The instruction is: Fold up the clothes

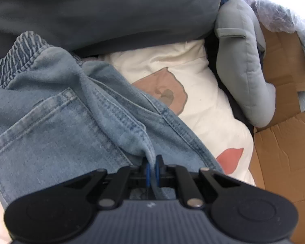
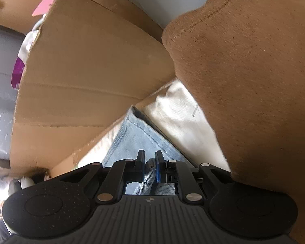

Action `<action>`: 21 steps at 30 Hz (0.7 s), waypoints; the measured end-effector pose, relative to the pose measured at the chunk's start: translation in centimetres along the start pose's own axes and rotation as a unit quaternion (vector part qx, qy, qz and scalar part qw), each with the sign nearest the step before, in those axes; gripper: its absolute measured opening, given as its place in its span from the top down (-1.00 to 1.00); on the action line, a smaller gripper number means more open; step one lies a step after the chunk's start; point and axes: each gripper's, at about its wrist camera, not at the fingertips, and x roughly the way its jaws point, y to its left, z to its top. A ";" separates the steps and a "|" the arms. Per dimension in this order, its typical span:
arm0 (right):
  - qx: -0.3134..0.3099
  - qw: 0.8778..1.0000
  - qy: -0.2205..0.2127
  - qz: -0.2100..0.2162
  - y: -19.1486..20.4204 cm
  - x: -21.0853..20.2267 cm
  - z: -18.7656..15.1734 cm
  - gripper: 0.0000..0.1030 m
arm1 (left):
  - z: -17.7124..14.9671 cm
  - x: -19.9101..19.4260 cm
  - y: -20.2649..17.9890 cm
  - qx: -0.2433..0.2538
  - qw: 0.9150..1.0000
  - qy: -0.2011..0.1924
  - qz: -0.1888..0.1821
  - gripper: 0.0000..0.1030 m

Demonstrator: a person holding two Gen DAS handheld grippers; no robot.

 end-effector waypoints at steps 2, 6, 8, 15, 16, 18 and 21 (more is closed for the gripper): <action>0.002 1.000 -0.009 0.001 0.2 -0.1 0.1 0.84 | 0.2 -0.1 -0.2 -0.005 1.000 -0.002 -0.003 0.89; 0.007 0.999 -0.034 0.004 0.5 -0.7 0.7 1.00 | 0.6 0.0 -0.7 -0.006 1.000 -0.007 -0.006 0.89; 0.012 0.999 -0.050 0.007 0.6 -1.2 1.4 1.00 | 0.7 0.3 -1.0 -0.001 1.000 -0.007 -0.004 0.89; -0.078 0.997 -0.017 -0.011 2.1 -0.4 1.3 0.99 | 0.7 1.6 -1.7 0.025 0.999 0.020 0.013 0.73; -0.094 0.995 -0.011 -0.013 2.3 -0.2 1.1 0.98 | 0.7 1.5 -2.1 0.037 0.999 0.023 0.010 0.60; -0.126 0.992 0.001 -0.016 2.6 0.4 0.7 0.97 | 0.7 1.0 -3.0 0.067 0.997 0.031 0.005 0.52; -0.168 0.985 0.018 -0.015 3.1 1.4 -0.3 0.64 | 0.9 0.0 -4.4 0.112 0.993 0.036 0.004 0.51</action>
